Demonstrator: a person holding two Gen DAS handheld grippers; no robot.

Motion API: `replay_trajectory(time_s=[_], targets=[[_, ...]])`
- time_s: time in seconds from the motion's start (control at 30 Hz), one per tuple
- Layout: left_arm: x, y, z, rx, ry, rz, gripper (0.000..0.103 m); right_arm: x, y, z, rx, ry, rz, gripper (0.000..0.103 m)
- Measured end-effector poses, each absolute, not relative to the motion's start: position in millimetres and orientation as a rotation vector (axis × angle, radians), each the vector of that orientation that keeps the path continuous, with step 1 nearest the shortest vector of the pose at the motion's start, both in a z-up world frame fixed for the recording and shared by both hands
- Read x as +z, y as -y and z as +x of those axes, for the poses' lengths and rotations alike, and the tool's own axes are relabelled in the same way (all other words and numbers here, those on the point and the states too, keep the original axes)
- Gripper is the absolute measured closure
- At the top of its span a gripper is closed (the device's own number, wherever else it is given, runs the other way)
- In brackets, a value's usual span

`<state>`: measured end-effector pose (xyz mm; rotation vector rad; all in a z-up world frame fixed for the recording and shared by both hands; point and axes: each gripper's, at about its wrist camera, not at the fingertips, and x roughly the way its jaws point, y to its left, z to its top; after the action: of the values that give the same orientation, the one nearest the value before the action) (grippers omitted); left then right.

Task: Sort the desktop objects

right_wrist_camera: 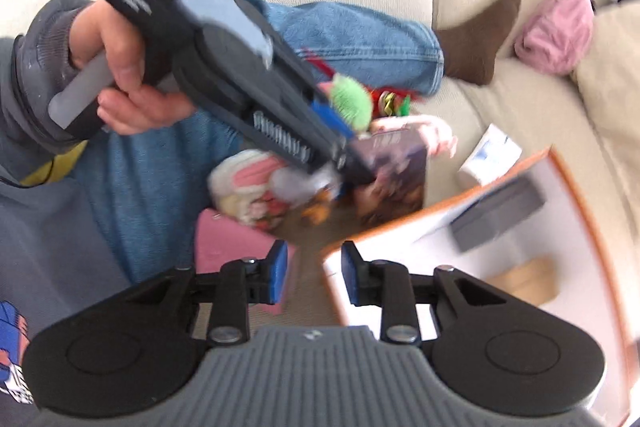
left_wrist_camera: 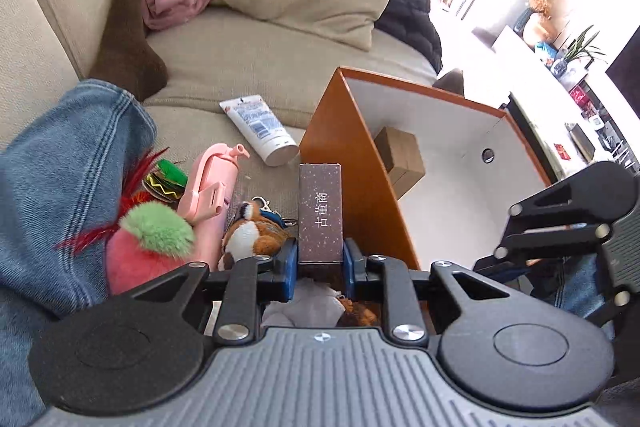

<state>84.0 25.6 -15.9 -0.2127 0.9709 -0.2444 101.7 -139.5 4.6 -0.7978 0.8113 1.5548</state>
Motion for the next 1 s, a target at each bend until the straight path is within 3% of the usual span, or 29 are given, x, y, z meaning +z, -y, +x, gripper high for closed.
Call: replay_trajectory(time_s=[0.27, 0.37, 0.5, 0.6, 0.8, 0.9, 1.0], targets=[[36, -31, 38, -0.171, -0.825, -0.192, 0.077, 16, 185, 96, 1.479, -0.728, -0.467, 0.061], [45, -34, 26, -0.153, -0.803, -0.190, 0.077, 13, 191, 85, 1.545, -0.757, -0.486, 0.061], [43, -36, 11, -0.124, -0.811, -0.180, 0.077, -32, 181, 68, 1.496, -0.869, -0.579, 0.060], [35, -38, 2, -0.107, -0.838, -0.174, 0.077, -70, 174, 70, 1.456, -0.918, -0.566, 0.050], [19, -35, -14, -0.078, -0.885, -0.147, 0.077, -114, 163, 83, 1.458, -1.038, -0.426, 0.048], [8, -35, -16, -0.066, -0.930, -0.140, 0.077, -124, 160, 84, 1.482, -1.049, -0.366, 0.035], [3, -35, -17, -0.062, -0.954, -0.123, 0.077, -128, 158, 82, 1.507, -1.028, -0.330, 0.032]])
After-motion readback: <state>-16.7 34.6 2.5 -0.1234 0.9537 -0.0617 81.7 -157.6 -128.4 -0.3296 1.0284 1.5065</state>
